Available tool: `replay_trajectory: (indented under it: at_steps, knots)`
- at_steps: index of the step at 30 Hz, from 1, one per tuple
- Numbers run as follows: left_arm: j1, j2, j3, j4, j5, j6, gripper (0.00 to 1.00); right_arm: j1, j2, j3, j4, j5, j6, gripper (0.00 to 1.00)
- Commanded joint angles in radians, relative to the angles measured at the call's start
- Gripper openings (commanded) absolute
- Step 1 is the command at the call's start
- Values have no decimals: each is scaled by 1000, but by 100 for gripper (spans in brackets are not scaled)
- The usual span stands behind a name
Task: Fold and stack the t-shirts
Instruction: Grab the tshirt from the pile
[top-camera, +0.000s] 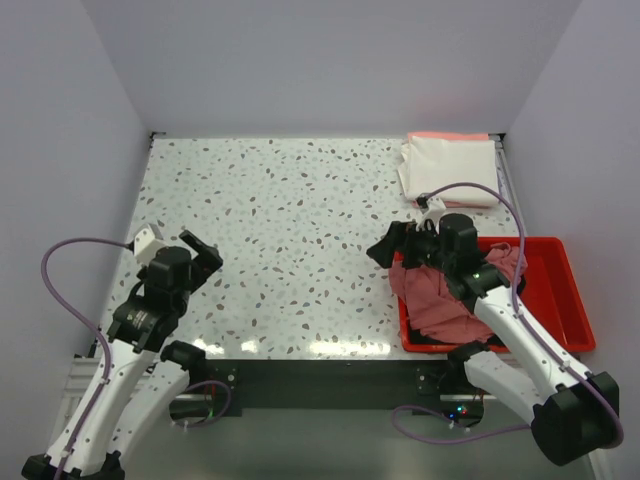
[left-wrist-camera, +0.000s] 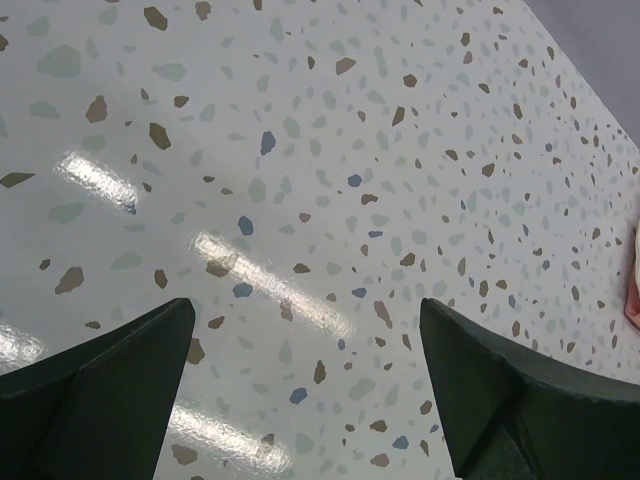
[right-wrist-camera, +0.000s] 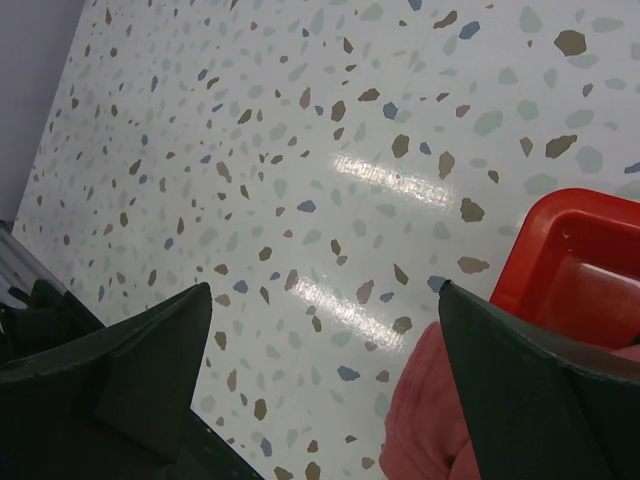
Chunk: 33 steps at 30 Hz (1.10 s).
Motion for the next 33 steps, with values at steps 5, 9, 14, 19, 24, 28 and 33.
replay_trajectory:
  at_steps: [5, 9, 14, 19, 24, 28, 33]
  knots:
    - [6, 49, 14, 49, -7, 8, 100, 0, -3, 45, 60, -25, 8, 99]
    - [6, 63, 0, 62, 13, 7, 100, -2, 0, 66, 42, 34, 13, 99]
    - [6, 80, -6, 112, 45, 19, 100, 0, -20, 131, -126, 273, 23, 99]
    - [6, 101, -3, 83, 8, 13, 100, -2, -68, 174, -395, 730, 177, 99]
    - [6, 109, -14, 91, 7, 17, 100, -2, -31, 228, -641, 864, 223, 99]
    - [6, 129, 0, 99, 11, 33, 100, -2, -11, 225, -717, 875, 231, 98]
    - [6, 155, 0, 92, 23, 37, 100, -6, -2, 131, -613, 835, 180, 93]
